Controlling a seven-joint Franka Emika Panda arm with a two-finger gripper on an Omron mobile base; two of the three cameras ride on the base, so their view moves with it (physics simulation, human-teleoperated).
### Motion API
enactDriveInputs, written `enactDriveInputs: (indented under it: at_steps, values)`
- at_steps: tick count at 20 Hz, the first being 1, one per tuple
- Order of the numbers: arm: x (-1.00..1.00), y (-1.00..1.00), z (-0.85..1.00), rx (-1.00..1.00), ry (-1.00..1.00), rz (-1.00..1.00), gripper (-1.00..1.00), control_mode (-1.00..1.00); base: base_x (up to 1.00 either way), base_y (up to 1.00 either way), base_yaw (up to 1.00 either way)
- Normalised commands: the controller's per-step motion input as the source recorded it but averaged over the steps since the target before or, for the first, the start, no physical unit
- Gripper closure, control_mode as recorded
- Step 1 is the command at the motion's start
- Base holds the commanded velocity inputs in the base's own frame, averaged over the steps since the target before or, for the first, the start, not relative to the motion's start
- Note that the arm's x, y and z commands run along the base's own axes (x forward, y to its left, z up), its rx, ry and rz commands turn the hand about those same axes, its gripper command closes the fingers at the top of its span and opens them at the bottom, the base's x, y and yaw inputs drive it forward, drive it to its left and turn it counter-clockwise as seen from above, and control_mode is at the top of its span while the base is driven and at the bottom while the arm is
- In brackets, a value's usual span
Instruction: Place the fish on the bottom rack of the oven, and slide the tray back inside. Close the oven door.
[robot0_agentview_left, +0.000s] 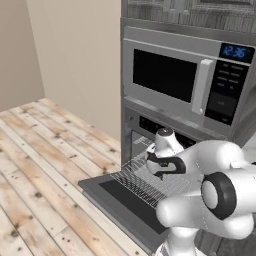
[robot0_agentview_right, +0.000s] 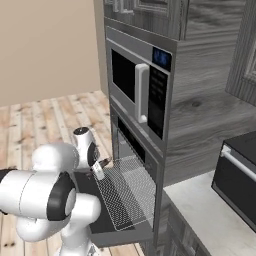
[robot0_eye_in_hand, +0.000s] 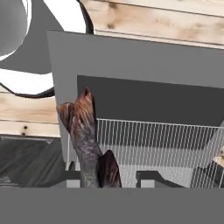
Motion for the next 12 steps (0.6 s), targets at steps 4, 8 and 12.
enactDriveInputs:
  at_steps: [4,8,12]
  values:
    - [0.34,0.01,-0.69,-0.01,0.04,0.07,1.00,-1.00,0.00,0.00,0.00]
    - [0.39,0.02,-0.55,-0.04,0.02,0.02,1.00,-1.00,0.00,0.00,0.00]
    - [0.43,0.00,-0.53,-0.05,0.00,0.00,1.00,-1.00,0.00,0.00,0.00]
